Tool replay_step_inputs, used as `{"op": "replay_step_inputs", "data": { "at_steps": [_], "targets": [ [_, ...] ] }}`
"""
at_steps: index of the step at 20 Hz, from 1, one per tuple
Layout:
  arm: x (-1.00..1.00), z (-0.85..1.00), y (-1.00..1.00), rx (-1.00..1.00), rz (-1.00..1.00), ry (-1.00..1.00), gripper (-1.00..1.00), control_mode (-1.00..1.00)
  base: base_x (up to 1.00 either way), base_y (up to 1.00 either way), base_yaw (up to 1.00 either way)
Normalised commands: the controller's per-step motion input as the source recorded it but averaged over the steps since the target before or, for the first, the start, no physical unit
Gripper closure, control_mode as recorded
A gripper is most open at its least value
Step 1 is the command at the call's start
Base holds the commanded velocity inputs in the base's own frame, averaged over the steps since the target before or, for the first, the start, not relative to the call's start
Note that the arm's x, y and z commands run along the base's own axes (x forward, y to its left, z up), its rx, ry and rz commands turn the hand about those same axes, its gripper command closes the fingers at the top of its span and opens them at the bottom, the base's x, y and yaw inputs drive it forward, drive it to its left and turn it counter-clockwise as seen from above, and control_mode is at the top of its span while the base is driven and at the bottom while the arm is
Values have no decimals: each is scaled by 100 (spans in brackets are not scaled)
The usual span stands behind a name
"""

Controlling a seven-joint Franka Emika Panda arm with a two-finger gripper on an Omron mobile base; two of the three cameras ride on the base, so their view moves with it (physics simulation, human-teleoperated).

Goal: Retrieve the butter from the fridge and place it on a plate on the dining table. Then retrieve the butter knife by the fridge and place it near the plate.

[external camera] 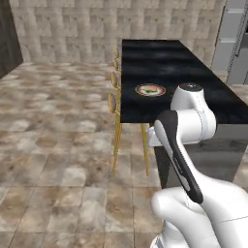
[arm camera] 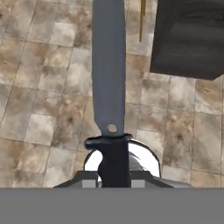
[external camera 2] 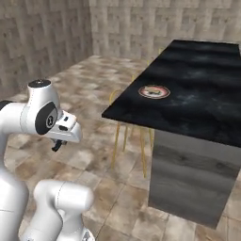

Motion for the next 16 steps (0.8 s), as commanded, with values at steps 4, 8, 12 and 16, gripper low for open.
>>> {"op": "replay_step_inputs", "data": {
  "at_steps": [4, 8, 12, 16],
  "targets": [
    [0, 0, 0, 0, 0, 0, 100, 100, 68, 100, -57],
    [0, 0, 0, 0, 0, 0, 100, 100, 66, 100, -57],
    [0, 0, 0, 0, 0, 0, 100, 100, 60, 100, -59],
    [0, 0, 0, 0, 0, 0, 100, 100, 9, 83, -73]
  ]
}}
